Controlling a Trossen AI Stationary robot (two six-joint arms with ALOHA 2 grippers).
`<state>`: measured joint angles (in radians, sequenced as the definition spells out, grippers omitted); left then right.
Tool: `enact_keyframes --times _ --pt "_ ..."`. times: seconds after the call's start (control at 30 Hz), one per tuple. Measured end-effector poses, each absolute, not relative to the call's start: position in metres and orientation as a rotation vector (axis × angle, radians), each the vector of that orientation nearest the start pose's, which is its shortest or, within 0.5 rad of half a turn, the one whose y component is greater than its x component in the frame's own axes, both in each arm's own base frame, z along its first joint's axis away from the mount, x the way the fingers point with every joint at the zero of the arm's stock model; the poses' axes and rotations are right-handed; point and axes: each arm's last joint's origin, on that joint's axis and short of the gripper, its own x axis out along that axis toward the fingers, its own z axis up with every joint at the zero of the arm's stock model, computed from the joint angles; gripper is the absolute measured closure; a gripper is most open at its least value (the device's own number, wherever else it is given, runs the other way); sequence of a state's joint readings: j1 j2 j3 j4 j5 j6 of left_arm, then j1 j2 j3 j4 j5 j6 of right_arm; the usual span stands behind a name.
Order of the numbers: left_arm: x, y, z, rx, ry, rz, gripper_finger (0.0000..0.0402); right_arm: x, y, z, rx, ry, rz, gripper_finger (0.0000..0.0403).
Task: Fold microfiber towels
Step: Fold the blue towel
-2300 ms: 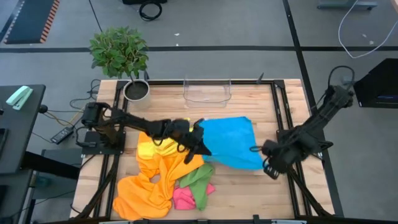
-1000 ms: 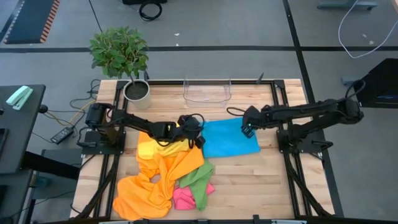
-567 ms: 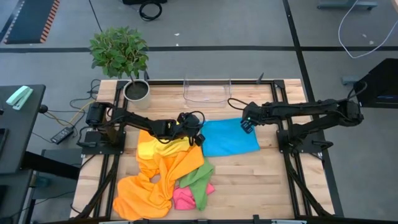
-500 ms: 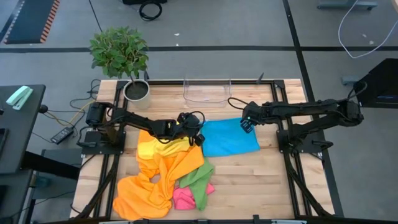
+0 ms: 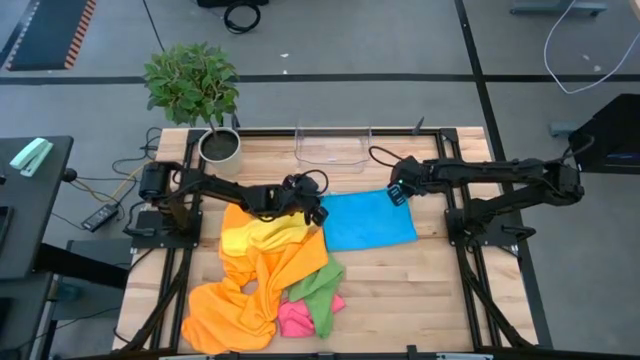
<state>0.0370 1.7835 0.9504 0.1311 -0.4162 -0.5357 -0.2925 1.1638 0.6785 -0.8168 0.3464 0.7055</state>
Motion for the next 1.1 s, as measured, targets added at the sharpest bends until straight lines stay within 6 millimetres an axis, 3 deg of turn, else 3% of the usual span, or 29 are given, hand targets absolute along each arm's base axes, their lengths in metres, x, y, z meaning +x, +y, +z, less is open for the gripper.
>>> enact_keyframes --times 0.1,0.2,0.27,0.37,0.43,0.5,0.73,0.87,1.1 --pt "0.359 0.021 0.163 -0.382 0.582 0.445 0.0283 0.177 -0.044 0.195 0.693 1.077 -0.863 0.0264" --pt "0.36 0.018 0.159 -0.4 0.624 0.338 0.0298 0.177 -0.014 0.189 0.721 1.075 -0.835 0.0263" --pt "0.361 0.019 0.151 -0.407 0.651 0.323 0.0328 0.175 0.004 0.185 0.729 1.058 -0.841 0.0282" --pt "0.365 0.023 0.14 -0.423 0.68 0.311 0.0386 0.176 0.027 0.179 0.77 0.999 -0.812 0.0344" --pt "0.372 0.025 0.136 -0.43 0.685 0.301 0.039 0.176 0.039 0.173 0.794 0.963 -0.792 0.0385" --pt "0.38 0.026 0.134 -0.411 0.688 0.287 0.039 0.174 0.049 0.166 0.833 0.939 -0.792 0.0394" --pt "0.406 0.026 0.132 -0.365 0.725 0.25 0.0393 0.159 0.061 0.141 0.859 0.992 -0.862 0.0398" --pt "0.413 0.027 0.119 -0.356 0.817 0.25 0.0396 0.151 0.062 0.129 0.846 1.063 -0.886 0.04" --pt "0.433 0.007 0.115 -0.383 0.823 0.149 0.0395 0.14 0.055 0.137 0.764 1.19 -0.991 0.04"
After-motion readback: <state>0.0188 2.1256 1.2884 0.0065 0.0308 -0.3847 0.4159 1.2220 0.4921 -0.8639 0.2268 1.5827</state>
